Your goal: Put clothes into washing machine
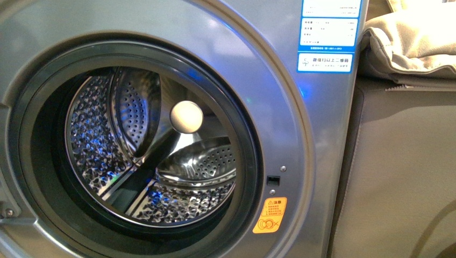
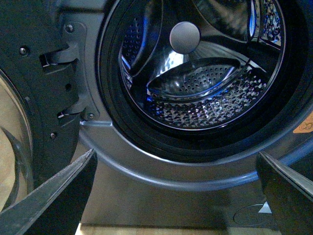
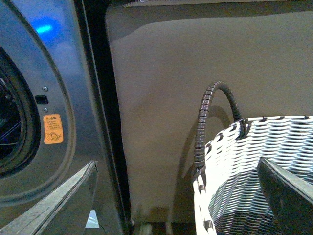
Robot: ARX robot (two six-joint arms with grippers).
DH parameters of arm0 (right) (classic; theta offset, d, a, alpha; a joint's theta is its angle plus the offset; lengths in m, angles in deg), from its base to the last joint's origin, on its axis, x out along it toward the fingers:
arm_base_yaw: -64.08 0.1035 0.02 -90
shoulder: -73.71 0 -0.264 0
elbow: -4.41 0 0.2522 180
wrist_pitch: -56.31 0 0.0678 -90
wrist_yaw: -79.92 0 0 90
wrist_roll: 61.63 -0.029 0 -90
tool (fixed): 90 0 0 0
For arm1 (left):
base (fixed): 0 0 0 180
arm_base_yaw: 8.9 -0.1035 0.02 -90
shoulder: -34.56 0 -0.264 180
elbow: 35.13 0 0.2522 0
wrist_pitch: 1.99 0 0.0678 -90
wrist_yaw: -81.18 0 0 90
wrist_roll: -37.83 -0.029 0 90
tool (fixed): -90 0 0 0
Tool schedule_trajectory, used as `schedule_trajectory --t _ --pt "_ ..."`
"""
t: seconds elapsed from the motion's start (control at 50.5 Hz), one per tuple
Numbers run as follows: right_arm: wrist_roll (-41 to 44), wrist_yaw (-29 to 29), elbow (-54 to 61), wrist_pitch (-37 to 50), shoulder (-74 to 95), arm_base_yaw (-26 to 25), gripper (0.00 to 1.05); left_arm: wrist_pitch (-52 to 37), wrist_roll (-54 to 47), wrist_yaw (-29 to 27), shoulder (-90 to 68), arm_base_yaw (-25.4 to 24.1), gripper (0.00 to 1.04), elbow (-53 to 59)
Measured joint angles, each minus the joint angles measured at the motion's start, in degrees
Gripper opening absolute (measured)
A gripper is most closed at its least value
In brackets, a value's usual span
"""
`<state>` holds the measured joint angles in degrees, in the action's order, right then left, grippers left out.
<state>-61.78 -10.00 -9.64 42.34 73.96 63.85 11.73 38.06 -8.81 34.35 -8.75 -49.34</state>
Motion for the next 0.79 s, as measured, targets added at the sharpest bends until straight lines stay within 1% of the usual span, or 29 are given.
schedule_trajectory --t 0.793 --pt "0.0 0.0 0.0 0.0 0.0 0.0 0.97 0.0 0.0 0.0 0.0 0.0 0.98 0.0"
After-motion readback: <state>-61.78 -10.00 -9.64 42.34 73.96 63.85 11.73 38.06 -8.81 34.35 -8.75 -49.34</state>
